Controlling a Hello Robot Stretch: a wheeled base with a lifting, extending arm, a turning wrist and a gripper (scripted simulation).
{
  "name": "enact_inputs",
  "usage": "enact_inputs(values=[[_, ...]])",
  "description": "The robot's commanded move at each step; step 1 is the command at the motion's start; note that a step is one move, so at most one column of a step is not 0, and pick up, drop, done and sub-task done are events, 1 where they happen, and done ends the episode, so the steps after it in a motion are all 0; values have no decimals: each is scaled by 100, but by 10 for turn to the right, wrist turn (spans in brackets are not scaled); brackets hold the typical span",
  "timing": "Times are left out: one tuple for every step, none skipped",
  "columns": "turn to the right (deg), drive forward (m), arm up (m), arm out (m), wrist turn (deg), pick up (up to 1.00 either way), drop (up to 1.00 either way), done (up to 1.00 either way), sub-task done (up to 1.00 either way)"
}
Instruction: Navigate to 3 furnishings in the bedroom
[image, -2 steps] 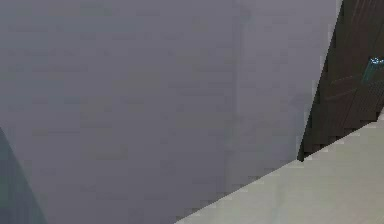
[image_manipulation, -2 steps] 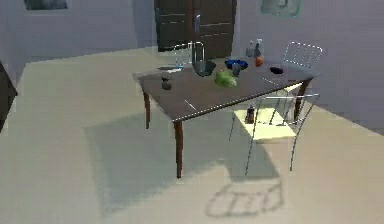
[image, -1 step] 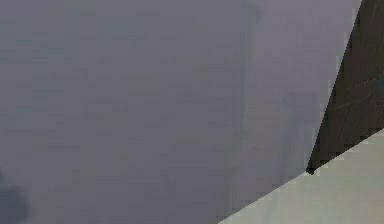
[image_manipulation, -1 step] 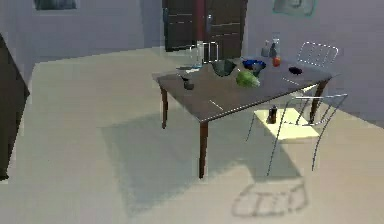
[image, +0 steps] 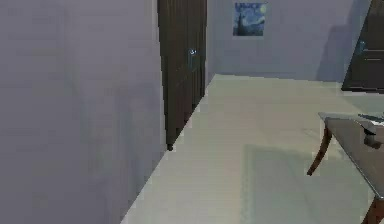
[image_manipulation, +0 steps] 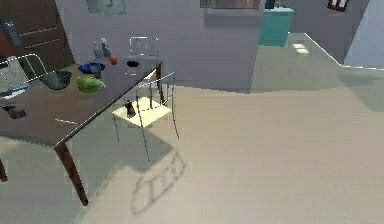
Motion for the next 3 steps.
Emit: enact_inputs(values=[[450, 0, 0, 0, 0, 0, 0, 0, 0], [30, 0, 0, 0, 0, 0, 0, 0, 0], [0, 10, 0, 0, 0, 0, 0, 0, 0]])
